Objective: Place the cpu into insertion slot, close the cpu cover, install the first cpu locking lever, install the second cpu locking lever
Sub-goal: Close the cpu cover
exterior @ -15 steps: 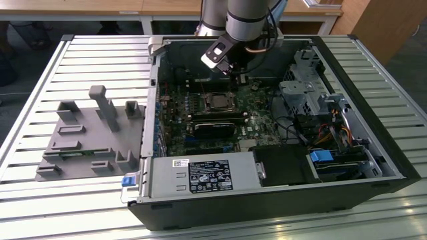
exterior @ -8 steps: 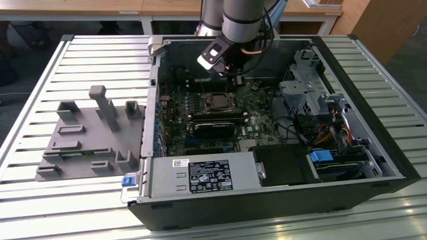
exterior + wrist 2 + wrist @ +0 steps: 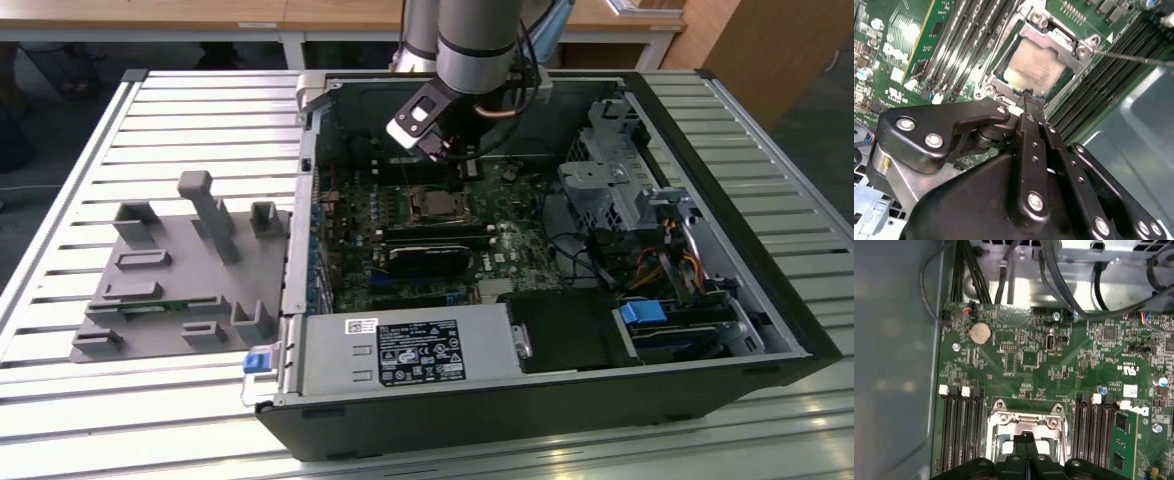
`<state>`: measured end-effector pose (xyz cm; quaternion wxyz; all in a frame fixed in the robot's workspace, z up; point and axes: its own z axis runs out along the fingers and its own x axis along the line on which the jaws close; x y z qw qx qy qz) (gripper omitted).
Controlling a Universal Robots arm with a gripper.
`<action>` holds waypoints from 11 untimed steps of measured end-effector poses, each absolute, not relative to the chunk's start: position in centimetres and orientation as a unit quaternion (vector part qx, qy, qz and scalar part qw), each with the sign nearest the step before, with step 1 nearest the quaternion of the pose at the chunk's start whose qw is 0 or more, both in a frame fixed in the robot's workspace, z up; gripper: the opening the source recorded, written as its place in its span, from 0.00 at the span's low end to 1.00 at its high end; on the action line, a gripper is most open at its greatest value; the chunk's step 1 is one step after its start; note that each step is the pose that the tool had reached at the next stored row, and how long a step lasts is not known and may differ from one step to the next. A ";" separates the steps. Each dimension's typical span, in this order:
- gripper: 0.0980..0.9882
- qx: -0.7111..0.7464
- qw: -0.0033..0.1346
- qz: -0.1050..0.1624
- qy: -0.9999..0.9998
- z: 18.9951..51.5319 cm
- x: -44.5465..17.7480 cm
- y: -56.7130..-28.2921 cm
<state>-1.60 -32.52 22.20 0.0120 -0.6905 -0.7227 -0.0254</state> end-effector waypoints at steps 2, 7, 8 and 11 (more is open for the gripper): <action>0.01 -0.691 0.012 -0.025 -0.723 22.1 -1.9 -32.5; 0.01 -0.691 0.013 -0.025 -0.723 21.7 -2.5 -32.5; 0.01 -0.691 0.013 -0.025 -0.723 21.6 -2.5 -32.5; 0.01 -0.691 0.014 -0.023 -0.723 21.5 -2.6 -32.5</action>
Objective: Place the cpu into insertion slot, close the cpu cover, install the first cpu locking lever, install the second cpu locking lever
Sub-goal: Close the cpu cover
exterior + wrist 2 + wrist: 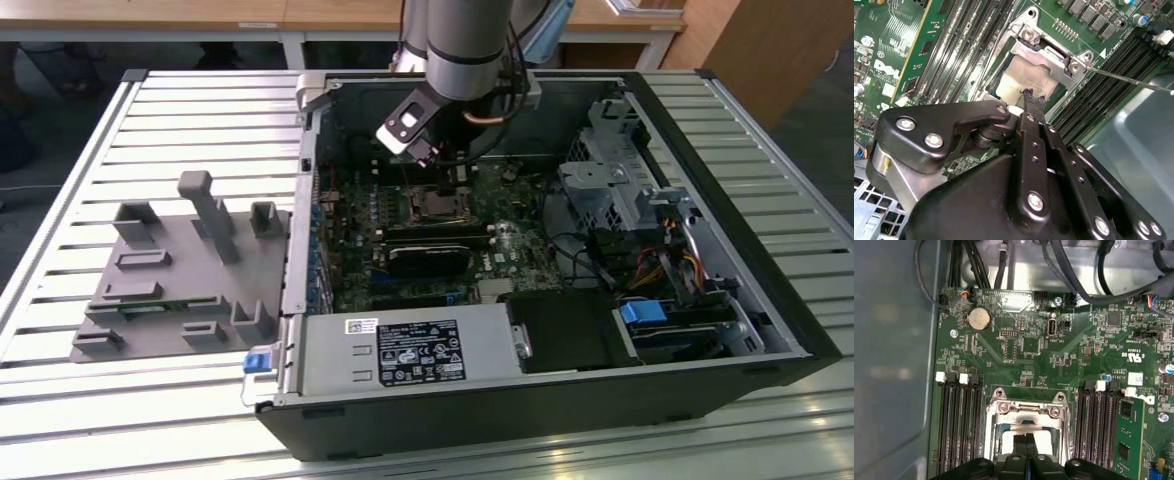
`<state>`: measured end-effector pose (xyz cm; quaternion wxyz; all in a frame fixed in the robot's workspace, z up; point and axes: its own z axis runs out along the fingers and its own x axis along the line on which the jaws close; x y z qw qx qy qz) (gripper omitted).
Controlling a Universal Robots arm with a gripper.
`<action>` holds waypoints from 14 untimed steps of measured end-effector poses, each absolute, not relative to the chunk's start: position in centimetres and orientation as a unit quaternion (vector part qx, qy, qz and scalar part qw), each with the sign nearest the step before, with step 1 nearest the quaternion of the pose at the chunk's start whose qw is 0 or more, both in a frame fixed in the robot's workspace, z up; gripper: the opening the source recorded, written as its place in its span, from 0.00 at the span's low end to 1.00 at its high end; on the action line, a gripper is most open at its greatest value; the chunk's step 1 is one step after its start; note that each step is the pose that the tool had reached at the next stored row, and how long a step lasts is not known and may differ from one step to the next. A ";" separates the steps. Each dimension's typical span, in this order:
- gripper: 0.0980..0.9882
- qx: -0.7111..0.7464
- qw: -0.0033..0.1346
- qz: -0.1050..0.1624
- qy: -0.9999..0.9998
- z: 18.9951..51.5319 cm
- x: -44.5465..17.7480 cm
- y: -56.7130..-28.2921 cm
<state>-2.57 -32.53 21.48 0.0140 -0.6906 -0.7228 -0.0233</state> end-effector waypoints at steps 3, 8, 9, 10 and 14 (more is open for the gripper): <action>0.01 -0.691 0.014 -0.023 -0.723 21.4 -3.1 -32.6; 0.01 -0.691 0.014 -0.023 -0.723 21.3 -4.4 -32.6; 0.01 -0.691 0.014 -0.023 -0.723 21.2 -4.6 -32.6; 0.01 -0.691 0.014 -0.023 -0.723 21.2 -4.8 -32.6; 0.01 -0.691 0.014 -0.023 -0.723 21.0 -5.3 -32.6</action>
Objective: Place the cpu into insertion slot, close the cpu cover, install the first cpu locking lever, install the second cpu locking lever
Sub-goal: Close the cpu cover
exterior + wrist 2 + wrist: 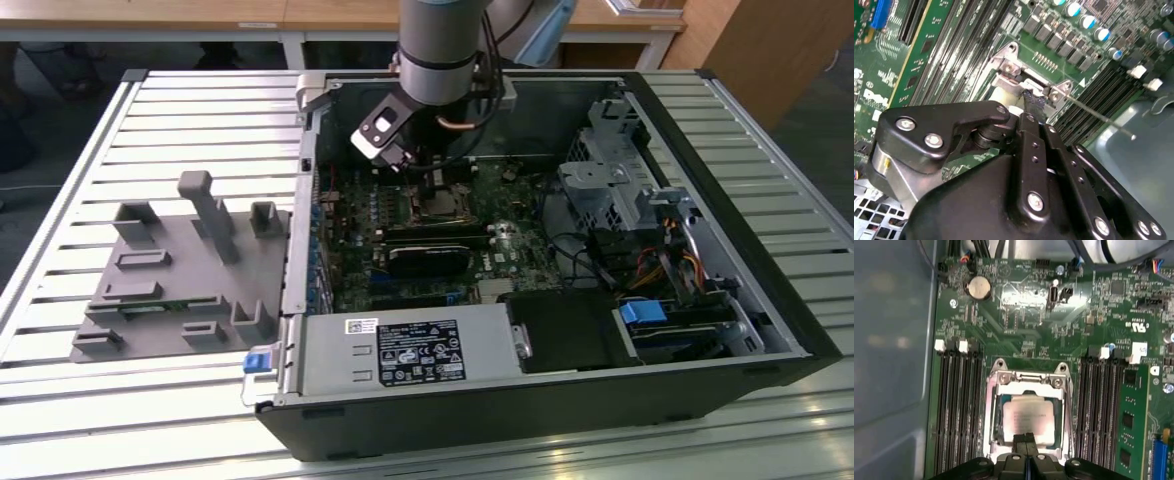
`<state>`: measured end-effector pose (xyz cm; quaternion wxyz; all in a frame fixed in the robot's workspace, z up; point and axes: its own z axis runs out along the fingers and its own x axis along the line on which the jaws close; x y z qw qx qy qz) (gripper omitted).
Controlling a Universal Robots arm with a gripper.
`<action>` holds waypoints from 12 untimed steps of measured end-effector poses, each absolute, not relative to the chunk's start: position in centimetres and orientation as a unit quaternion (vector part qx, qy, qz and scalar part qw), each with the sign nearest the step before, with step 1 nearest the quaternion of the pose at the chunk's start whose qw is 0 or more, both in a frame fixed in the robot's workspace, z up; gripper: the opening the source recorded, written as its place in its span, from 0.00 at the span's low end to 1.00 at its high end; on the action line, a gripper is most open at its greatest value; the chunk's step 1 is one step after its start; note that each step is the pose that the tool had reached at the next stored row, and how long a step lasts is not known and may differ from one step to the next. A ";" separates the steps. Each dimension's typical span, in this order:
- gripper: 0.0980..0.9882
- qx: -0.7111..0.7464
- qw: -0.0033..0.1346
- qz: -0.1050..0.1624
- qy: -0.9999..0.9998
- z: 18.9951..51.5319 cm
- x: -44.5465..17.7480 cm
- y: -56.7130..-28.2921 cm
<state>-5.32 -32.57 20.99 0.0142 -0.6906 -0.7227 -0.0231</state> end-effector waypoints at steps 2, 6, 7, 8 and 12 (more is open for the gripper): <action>0.01 -0.691 0.014 -0.023 -0.723 20.8 -5.4 -32.6; 0.01 -0.691 0.014 -0.023 -0.723 20.5 -5.5 -32.6; 0.01 -0.691 0.014 -0.023 -0.723 20.5 -5.5 -32.6; 0.01 -0.691 0.014 -0.023 -0.723 20.4 -5.5 -32.6; 0.01 -0.691 0.014 -0.023 -0.723 20.3 -5.5 -32.6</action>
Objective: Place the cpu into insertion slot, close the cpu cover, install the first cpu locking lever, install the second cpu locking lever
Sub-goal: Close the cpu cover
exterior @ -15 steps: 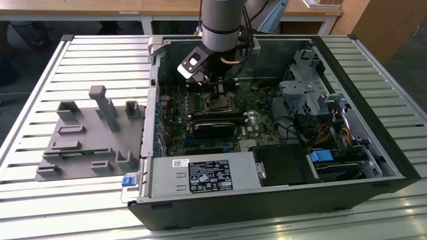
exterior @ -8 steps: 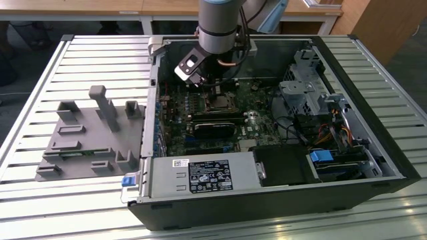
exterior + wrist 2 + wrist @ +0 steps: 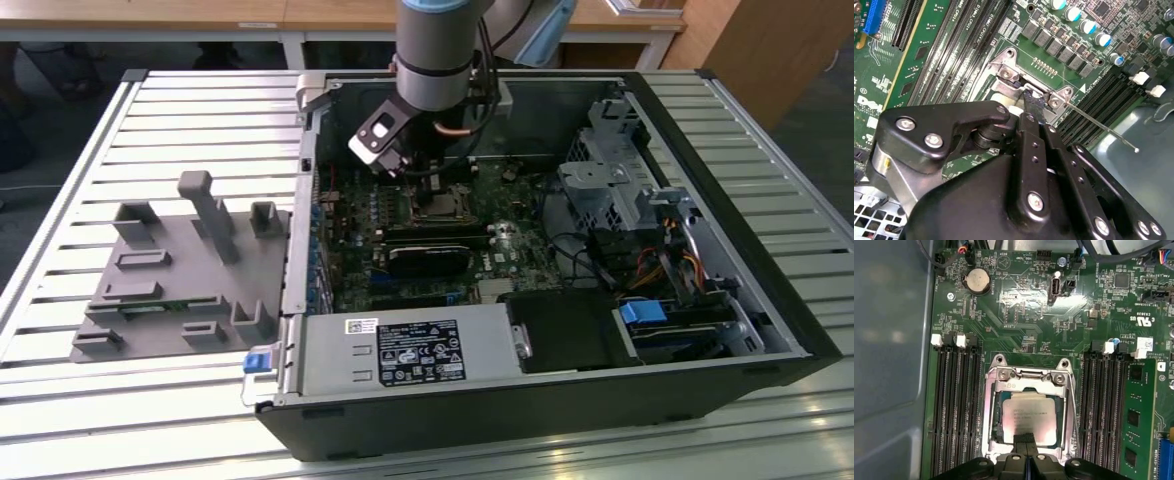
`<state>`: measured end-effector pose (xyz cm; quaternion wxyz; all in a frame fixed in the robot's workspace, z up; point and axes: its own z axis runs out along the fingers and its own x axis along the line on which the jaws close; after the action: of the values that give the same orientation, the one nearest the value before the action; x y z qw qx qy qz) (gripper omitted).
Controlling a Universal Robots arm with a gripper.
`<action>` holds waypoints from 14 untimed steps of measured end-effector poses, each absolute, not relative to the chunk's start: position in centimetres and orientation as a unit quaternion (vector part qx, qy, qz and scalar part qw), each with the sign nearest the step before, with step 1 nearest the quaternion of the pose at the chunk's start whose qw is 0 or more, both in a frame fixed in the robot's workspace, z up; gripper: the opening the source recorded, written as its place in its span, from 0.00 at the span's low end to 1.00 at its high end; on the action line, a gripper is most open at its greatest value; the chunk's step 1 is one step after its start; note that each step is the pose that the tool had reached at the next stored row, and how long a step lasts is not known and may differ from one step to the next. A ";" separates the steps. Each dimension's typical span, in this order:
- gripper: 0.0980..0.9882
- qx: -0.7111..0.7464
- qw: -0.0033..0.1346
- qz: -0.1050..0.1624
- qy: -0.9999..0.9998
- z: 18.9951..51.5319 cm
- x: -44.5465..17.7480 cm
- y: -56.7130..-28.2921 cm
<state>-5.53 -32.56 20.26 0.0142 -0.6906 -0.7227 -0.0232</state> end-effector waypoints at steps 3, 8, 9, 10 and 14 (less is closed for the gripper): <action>0.01 -0.691 0.014 -0.023 -0.723 20.1 -5.5 -32.6; 0.01 -0.691 0.014 -0.023 -0.723 19.9 -5.3 -32.5; 0.01 -0.691 0.014 -0.023 -0.723 19.9 -5.1 -32.5; 0.01 -0.691 0.014 -0.023 -0.723 19.9 -5.0 -32.5; 0.01 -0.690 0.014 -0.025 -0.723 20.2 -4.9 -32.4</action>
<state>-4.89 -32.40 20.21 0.0137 -0.6904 -0.7228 -0.0250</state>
